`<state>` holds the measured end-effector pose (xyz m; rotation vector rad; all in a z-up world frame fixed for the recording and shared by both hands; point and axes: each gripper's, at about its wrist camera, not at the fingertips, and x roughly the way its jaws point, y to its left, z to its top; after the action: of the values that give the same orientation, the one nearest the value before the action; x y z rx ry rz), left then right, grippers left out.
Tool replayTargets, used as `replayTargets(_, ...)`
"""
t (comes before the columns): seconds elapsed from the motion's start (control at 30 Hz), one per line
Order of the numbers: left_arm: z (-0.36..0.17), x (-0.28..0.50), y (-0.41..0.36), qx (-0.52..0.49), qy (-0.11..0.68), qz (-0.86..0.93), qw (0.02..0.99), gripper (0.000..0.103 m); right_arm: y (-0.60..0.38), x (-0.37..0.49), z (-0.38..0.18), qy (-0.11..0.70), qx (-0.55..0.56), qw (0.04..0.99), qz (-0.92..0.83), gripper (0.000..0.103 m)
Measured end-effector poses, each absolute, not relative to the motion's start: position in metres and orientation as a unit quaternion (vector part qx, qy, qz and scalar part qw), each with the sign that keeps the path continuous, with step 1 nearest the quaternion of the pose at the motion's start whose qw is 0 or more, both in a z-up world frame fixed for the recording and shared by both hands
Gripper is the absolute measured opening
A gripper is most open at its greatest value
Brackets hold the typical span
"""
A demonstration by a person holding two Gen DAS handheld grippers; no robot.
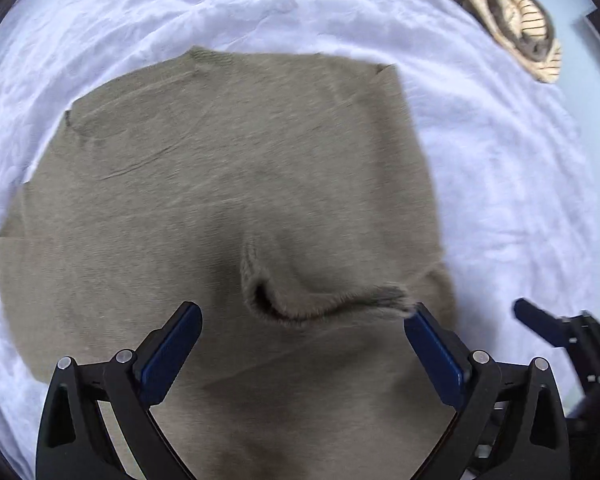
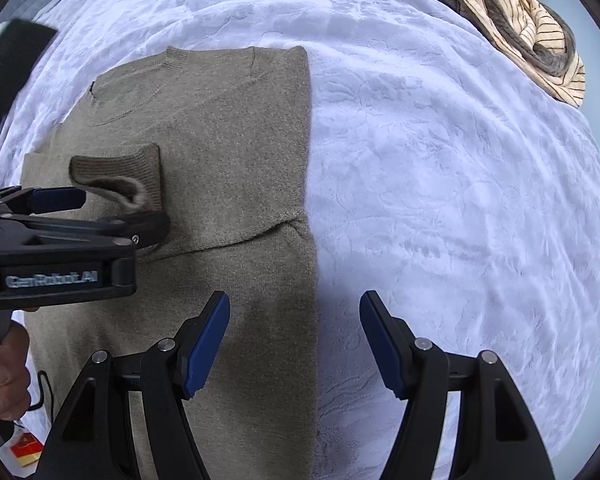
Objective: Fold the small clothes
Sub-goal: 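Lay the sleeve on the sweater and open the left gripper, then move both open grippers along the sweater sides to its hem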
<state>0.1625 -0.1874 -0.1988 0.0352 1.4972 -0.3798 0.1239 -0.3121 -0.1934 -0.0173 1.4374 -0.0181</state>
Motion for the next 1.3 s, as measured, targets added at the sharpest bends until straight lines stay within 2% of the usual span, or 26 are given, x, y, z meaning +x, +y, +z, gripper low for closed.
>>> replayTargets(0.27,-0.177,0.165,-0.199,-0.047,0.670,-0.232,0.704,0.101,-0.328,0.111,-0.194,0.664,0.006,0.748,-0.025,0.071)
replayTargets(0.53,-0.171,0.151,-0.101,-0.053,0.679,-0.148,0.717,0.101,-0.324,0.126,-0.181,0.613,0.057,0.787,0.036,0.071)
replayTargets(0.73,-0.173,0.124,-0.055,-0.039,0.689,-0.085,0.718,0.101,-0.285,0.169,-0.202,0.589,0.015,0.801,0.109,0.071)
replayTargets(0.93,-0.179,0.099,-0.037,-0.030,0.699,-0.065,0.712,0.101,-0.266,0.181,-0.226,0.586,-0.032,0.804,0.094,0.070)
replayTargets(1.2,-0.184,0.083,-0.025,-0.024,0.703,-0.063,0.708,0.101,-0.283,0.180,-0.239,0.610,0.043,0.788,0.077,0.070)
replayTargets(1.23,-0.184,0.081,-0.024,-0.023,0.703,-0.063,0.708,0.101,-0.283,0.181,-0.242,0.614,0.050,0.783,0.088,0.069)
replayTargets(1.3,-0.183,0.075,-0.021,-0.018,0.702,-0.062,0.710,0.101,-0.279,0.184,-0.253,0.629,0.056,0.769,0.102,0.050)
